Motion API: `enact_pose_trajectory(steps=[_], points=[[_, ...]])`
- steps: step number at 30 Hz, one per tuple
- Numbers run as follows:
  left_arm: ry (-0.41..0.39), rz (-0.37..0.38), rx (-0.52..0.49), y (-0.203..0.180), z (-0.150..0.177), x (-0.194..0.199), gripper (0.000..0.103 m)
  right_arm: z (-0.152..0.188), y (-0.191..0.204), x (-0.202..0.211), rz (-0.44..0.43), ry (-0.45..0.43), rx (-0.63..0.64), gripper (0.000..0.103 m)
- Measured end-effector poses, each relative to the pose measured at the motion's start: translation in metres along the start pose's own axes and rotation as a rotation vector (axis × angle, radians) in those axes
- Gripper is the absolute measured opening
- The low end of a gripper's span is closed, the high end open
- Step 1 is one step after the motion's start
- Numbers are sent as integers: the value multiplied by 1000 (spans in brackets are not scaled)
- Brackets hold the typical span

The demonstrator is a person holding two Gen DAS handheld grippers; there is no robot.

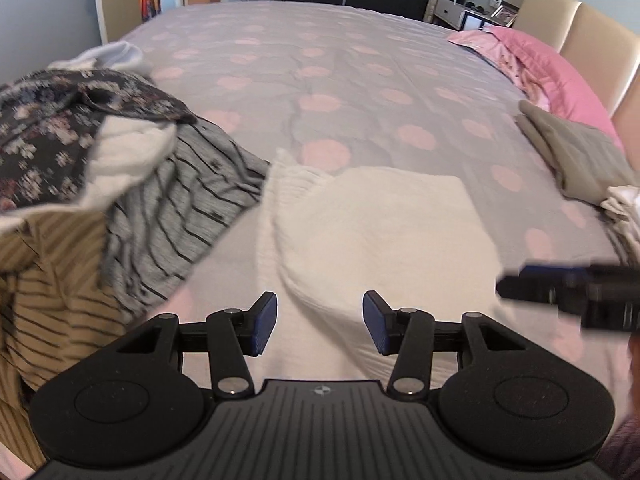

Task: Fold clothes
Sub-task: 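Open both grippers and move them back above the folded shirt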

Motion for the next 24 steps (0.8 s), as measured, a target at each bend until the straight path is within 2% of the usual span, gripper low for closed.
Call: enact_pose_trajectory(steps=[4,9,12,20,24], points=[[8,25,29,-5,4,2,47,38,-6,19,28,-21,-41,55],[10,18,28,-11,2,4,47,67,13,30,-70,23,17,56],[28,10,21,-15,2,4,47,78,26,28,-96,25,54,56],[95,-22,-8,-14,21,-3,47,89,36,8,-74,66,104,56],[138,-36,-5,-7,39,-6,47,92,29,0,5,116,144,56]])
Point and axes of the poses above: each gripper's, at about its wrist camera, not at the fingertips, and x roughly against the way its jaws point, y to its left, z to its underside, the point moved 2 cm from there along -x, roughly the way its jaws point, and after that the axes turned 2 degrees about y, right-handed, at the moved point
